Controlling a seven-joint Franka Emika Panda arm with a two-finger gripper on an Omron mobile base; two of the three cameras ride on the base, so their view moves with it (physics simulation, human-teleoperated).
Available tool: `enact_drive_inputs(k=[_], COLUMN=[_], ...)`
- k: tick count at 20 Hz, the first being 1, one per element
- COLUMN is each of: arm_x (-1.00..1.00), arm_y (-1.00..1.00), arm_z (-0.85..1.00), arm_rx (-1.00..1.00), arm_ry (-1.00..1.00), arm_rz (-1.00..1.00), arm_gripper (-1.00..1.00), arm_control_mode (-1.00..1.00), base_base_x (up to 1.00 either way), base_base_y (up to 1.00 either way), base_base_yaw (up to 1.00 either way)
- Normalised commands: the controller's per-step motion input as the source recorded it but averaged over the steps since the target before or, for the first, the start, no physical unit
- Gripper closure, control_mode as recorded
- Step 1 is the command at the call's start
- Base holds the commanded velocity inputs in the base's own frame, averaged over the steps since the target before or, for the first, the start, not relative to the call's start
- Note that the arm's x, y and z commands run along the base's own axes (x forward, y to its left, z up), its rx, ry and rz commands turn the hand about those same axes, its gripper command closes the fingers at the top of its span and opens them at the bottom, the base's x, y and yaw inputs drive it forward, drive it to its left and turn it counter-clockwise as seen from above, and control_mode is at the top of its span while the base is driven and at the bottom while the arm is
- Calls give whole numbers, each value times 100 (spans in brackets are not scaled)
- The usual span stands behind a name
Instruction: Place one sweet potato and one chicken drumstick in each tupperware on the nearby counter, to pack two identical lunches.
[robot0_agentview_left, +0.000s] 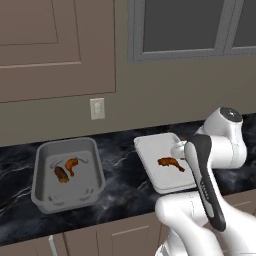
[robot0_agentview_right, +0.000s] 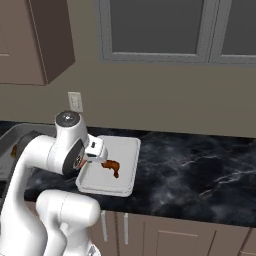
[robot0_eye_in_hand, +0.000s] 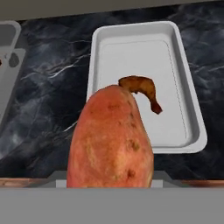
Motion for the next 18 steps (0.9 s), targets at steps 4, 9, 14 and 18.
enact_drive_inputs(k=[4, 9, 14, 18], arm_x=[46, 56, 58, 55], arm_y=[0, 0, 0, 0], arm_z=[-45, -41, -41, -42], arm_rx=[0, 0, 0, 0], arm_ry=[8, 9, 9, 9], arm_rz=[-2, 0, 0, 0], arm_gripper=[100, 100, 100, 100], arm_control_mode=[-100, -100, -100, -100], base_base_x=[0, 0, 0, 0], base_base_y=[0, 0, 0, 0], base_base_yaw=[0, 0, 0, 0])
